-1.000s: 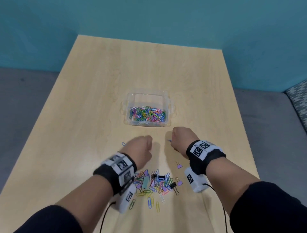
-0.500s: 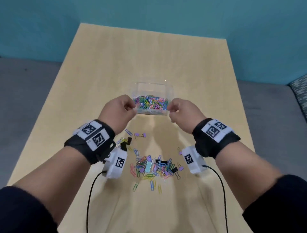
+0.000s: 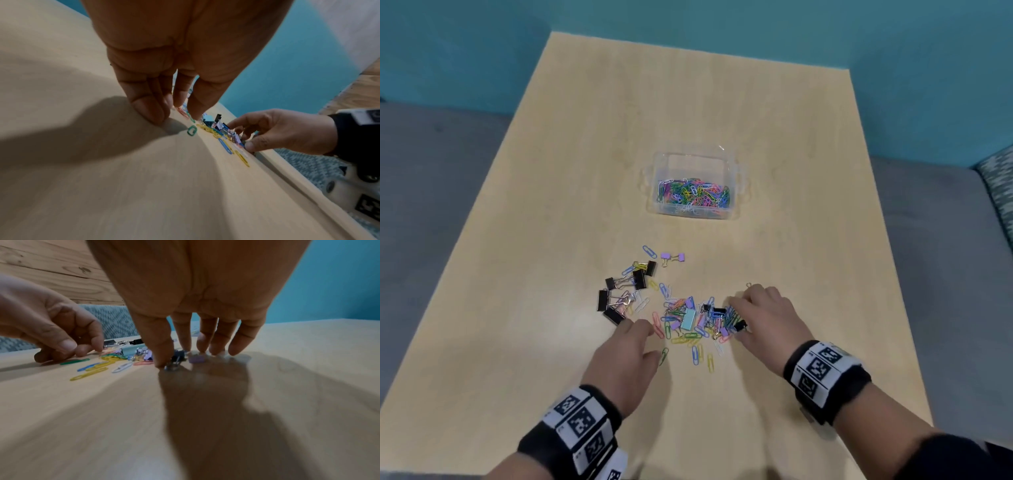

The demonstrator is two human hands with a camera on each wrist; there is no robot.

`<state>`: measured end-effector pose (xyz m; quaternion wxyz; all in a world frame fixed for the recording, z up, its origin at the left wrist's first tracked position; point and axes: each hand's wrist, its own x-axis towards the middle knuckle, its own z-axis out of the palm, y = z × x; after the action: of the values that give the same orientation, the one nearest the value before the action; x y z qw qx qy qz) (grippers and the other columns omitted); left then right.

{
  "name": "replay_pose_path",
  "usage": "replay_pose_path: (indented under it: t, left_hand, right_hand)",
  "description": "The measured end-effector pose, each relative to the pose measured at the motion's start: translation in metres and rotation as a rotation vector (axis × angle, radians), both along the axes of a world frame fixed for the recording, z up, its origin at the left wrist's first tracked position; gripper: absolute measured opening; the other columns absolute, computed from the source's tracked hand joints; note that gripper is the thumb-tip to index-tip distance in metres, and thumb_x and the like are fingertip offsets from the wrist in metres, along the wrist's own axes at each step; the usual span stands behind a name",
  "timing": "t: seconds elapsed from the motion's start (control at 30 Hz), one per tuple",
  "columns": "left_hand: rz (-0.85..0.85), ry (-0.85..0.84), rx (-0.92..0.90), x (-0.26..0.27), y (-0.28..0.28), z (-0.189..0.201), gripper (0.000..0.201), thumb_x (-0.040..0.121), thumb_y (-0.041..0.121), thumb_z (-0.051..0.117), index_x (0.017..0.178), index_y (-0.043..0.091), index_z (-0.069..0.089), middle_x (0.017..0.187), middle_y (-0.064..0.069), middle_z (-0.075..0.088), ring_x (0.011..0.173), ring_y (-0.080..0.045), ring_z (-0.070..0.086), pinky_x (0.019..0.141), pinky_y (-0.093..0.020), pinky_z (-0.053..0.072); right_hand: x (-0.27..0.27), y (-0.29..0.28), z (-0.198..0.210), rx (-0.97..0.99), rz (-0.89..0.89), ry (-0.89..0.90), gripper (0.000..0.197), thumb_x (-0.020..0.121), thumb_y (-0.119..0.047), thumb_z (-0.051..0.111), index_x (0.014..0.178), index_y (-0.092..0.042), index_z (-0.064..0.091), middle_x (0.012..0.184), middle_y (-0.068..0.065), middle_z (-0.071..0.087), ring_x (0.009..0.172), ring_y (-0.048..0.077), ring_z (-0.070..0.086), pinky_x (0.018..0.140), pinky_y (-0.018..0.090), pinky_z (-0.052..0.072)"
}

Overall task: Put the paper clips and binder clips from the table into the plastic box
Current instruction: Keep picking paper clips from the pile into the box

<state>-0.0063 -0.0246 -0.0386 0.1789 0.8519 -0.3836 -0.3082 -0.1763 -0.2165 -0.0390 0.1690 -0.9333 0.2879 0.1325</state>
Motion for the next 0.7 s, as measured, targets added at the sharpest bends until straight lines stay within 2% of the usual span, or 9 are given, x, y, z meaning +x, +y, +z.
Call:
replay_pose_path:
  t: [0.2,0.33,0.47,0.57,0.7]
  left_hand:
    - [0.062,-0.012,0.003,-0.001,-0.003,-0.001,0.025,0.085,0.029,0.058,0.110,0.023,0.052,0.097,0.006,0.048,0.086,-0.020,0.056,0.075,-0.032,0.045]
    - [0.092,0.003,0.005,0.001,-0.005,-0.001,0.026,0.085,0.028,0.059,0.110,0.022,0.053,0.094,0.004,0.050,0.081,-0.018,0.055,0.072,-0.030,0.043]
    - [0.101,-0.008,0.000,0.004,-0.008,0.000,0.029,0.085,0.027,0.060,0.112,0.023,0.053,0.095,0.004,0.051,0.082,-0.018,0.055,0.071,-0.029,0.042]
    - [0.044,-0.059,-0.028,0.007,-0.015,0.000,0.027,0.084,0.029,0.061,0.110,0.024,0.054,0.099,0.004,0.050,0.086,-0.019,0.057,0.072,-0.031,0.045]
    - [-0.082,-0.128,0.001,0.005,-0.034,0.000,0.036,0.085,0.039,0.061,0.114,0.020,0.051,0.103,-0.001,0.050,0.093,-0.023,0.054,0.074,-0.032,0.045]
  right_hand:
    - [0.004,0.002,-0.007,-0.021,-0.028,-0.039,0.025,0.081,-0.033,0.066,0.103,-0.024,0.060,0.103,0.000,0.053,0.094,0.028,0.047,0.076,0.038,0.040]
    - [0.011,0.007,-0.005,-0.033,-0.037,-0.039,0.012,0.083,-0.024,0.063,0.092,-0.018,0.058,0.096,0.002,0.056,0.092,0.028,0.047,0.071,0.034,0.031]
    - [0.019,0.014,0.001,-0.098,-0.002,0.027,0.014,0.073,-0.018,0.070,0.080,-0.016,0.059,0.080,0.004,0.060,0.079,0.030,0.052,0.065,0.035,0.032]
    - [0.023,0.016,0.004,-0.101,0.015,0.047,0.012,0.078,-0.022,0.064,0.086,-0.014,0.060,0.085,0.007,0.061,0.085,0.032,0.053,0.070,0.038,0.035]
    - [0.026,0.015,0.011,-0.069,0.017,0.076,0.008,0.083,-0.025,0.056,0.087,-0.017,0.056,0.091,0.006,0.060,0.094,0.030,0.049,0.073,0.037,0.028]
